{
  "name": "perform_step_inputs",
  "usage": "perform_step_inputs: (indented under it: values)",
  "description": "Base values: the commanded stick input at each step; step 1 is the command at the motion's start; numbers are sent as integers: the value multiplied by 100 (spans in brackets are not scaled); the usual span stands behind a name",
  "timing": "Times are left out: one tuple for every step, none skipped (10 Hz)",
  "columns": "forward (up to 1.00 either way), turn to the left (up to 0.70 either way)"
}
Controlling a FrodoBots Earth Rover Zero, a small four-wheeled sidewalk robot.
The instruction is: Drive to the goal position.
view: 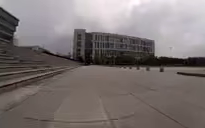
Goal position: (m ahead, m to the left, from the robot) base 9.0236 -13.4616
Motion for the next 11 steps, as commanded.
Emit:
perform_step_inputs:
  values:
    - [70, 0]
    - [70, 0]
    - [70, 0]
    - [70, 0]
    - [70, 0]
    - [70, 0]
    - [70, 0]
    - [70, 0]
    - [70, 0]
    - [70, 0]
    - [70, 0]
